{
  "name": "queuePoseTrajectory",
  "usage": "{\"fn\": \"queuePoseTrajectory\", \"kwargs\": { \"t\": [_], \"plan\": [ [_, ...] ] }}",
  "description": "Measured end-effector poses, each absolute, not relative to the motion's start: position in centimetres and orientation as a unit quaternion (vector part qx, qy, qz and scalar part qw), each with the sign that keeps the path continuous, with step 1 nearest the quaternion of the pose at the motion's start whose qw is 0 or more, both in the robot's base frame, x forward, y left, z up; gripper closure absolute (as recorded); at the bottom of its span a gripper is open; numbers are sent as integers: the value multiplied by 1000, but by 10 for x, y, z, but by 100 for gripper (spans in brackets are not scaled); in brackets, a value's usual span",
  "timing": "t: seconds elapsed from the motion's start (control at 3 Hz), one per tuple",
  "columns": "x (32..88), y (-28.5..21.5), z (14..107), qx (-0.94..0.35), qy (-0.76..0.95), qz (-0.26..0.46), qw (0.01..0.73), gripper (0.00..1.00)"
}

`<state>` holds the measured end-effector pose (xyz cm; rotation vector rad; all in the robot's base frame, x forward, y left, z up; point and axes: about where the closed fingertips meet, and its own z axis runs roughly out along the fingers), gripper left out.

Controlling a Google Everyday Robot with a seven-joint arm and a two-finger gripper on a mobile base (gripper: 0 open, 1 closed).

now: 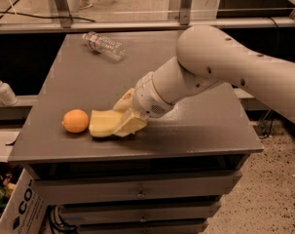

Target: Pick sponge

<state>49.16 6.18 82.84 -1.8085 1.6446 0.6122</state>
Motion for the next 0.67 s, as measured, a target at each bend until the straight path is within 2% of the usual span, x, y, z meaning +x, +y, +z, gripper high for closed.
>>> {"fn": "queuePoseTrajectory", "kwargs": {
  "t": [0.33, 0.67],
  "plan": [
    [499, 46, 843, -679, 625, 219, 317, 100],
    [504, 20, 864, -680, 631, 192, 320, 100]
  ]
}}
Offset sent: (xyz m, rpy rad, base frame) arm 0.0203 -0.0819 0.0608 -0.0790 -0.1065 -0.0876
